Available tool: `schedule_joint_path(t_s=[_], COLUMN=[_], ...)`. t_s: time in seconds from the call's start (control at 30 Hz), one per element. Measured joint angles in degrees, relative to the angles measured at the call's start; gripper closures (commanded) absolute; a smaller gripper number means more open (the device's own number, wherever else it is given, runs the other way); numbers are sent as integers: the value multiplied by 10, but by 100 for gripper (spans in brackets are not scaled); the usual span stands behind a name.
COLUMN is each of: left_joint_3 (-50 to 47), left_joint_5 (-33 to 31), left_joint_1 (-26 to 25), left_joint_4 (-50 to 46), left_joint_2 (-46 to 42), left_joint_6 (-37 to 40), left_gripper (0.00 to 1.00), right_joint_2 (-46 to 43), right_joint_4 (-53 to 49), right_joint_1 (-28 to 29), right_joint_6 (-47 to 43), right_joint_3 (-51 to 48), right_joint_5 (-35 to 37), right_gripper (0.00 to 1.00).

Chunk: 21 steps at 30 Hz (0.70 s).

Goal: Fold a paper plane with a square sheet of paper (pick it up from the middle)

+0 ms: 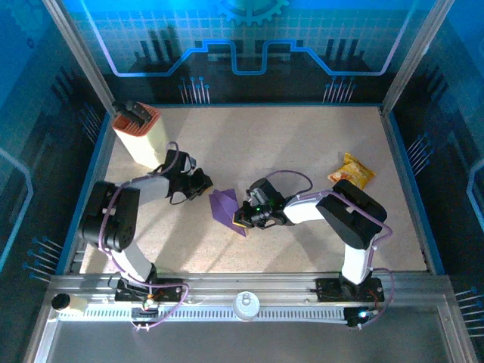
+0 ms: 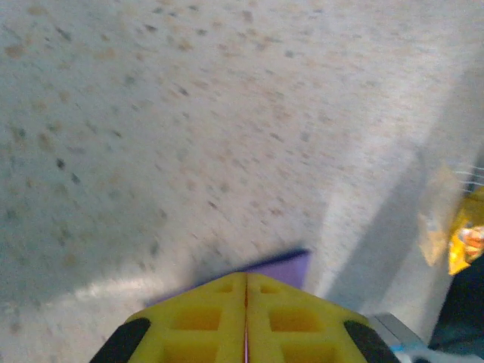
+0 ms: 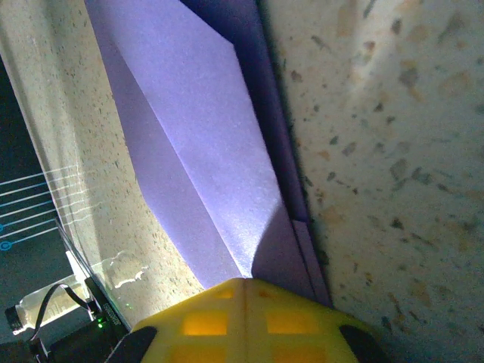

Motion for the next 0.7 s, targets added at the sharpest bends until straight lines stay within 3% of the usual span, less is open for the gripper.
schedule_joint_path(t_s=[0.2, 0.4, 0.7], left_joint_3=[-40, -44, -56], left_joint_5=[-7, -9, -34], left_joint_1=[-57, -164, -170], left_joint_4=[6, 21, 30], left_joint_2=[-82, -53, 8], left_joint_6=[-22, -36, -56], left_gripper=[89, 94, 94], right_joint_2=[0, 0, -1], right_joint_4=[6, 13, 14], right_joint_1=[0, 0, 0], right_joint_6=[2, 5, 7], right_joint_3=[-3, -6, -6], right_joint_5=[0, -2, -2], right_gripper=[100, 100, 100])
